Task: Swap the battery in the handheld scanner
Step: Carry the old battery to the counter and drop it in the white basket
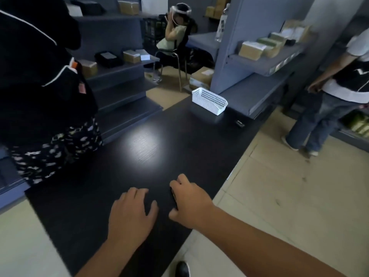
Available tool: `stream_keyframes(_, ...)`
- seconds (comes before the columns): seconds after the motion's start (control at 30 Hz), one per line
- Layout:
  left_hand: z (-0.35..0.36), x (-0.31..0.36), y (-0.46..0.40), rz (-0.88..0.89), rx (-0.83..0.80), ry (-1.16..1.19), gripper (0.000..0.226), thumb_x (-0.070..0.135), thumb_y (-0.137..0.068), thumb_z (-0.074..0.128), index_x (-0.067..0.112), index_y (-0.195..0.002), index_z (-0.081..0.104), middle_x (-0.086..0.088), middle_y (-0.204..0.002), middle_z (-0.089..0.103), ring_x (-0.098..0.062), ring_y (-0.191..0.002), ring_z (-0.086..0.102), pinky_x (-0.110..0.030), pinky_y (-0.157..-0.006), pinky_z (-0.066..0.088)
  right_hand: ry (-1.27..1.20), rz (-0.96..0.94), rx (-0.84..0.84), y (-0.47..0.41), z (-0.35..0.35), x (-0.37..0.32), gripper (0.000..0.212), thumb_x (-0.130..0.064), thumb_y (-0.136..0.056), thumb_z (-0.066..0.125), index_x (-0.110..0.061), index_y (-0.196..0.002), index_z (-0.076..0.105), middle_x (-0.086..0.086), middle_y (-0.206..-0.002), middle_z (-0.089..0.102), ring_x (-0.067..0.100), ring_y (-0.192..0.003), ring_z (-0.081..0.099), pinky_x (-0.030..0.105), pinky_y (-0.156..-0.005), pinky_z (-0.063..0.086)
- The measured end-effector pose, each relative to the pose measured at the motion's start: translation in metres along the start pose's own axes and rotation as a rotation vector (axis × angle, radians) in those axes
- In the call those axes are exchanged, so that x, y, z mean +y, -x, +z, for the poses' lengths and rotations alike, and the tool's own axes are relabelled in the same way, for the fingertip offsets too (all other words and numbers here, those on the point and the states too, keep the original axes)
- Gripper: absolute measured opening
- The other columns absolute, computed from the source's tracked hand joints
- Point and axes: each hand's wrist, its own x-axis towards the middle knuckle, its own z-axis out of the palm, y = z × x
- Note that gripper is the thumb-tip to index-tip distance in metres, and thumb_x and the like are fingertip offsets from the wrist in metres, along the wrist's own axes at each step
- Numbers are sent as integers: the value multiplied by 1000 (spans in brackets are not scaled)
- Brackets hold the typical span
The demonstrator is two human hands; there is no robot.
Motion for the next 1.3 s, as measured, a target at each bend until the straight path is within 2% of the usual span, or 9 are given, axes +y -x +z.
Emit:
stream_keyframes(0.23,48,92,-122,-7,-6,5,44,47,-92,64,21,-128,63,1,-119,66,-17,-106,62,-37,-91,47,-28,-4,12,-93,-54,132,52,-31,-85,76,-17,-127,49,4,-128,41,27,-103,60,42,-85,60)
stream_keyframes(0.43,81,169,-209,-22,55,-61,44,49,-91,63,22,-126,64,5,-114,65,-15,-104,62,-37,-93,49,3,-63,2,-160,-98,240,50,-31,-85,75,-16,-126,51,4,-126,42,28,-99,61,41,-79,59)
stream_keyframes(0.53,107,211,-250,-62,76,-86,45,49,-90,63,22,-126,64,3,-114,66,-16,-103,63,-37,-92,50,28,-109,-6,-193,-118,297,50,-31,-85,75,-15,-126,51,5,-127,42,30,-98,61,41,-78,58)
stream_keyframes(0.67,139,272,-300,-164,102,-110,43,48,-88,66,20,-122,68,1,-110,68,-18,-98,64,-38,-86,51,30,-163,-16,-235,-153,374,53,-33,-85,76,-15,-129,51,5,-129,42,32,-105,61,44,-84,58)
stream_keyframes(0.8,165,326,-342,-246,98,-125,46,53,-88,60,23,-123,67,4,-110,66,-15,-97,63,-36,-86,51,38,-215,-40,-272,-183,439,56,-34,-84,78,-15,-129,51,6,-129,43,31,-108,61,45,-87,58)
stream_keyframes(1.0,194,368,-407,-303,105,-115,46,51,-89,61,21,-124,67,3,-113,67,-17,-102,64,-39,-90,52,78,-273,-91,-336,-203,506,54,-32,-84,78,-15,-128,51,5,-128,43,30,-107,61,43,-86,58)
stream_keyframes(1.13,215,372,-460,-338,132,-95,44,48,-91,62,19,-124,67,0,-115,67,-20,-105,64,-41,-93,50,109,-297,-108,-384,-203,529,54,-32,-84,77,-14,-129,50,6,-130,42,30,-105,60,41,-81,57)
stream_keyframes(1.3,238,373,-520,-385,105,-59,44,46,-91,65,17,-124,68,-2,-114,68,-23,-104,64,-41,-91,50,134,-306,-131,-443,-204,552,58,-31,-84,75,-13,-133,50,6,-135,42,30,-107,60,39,-82,55)
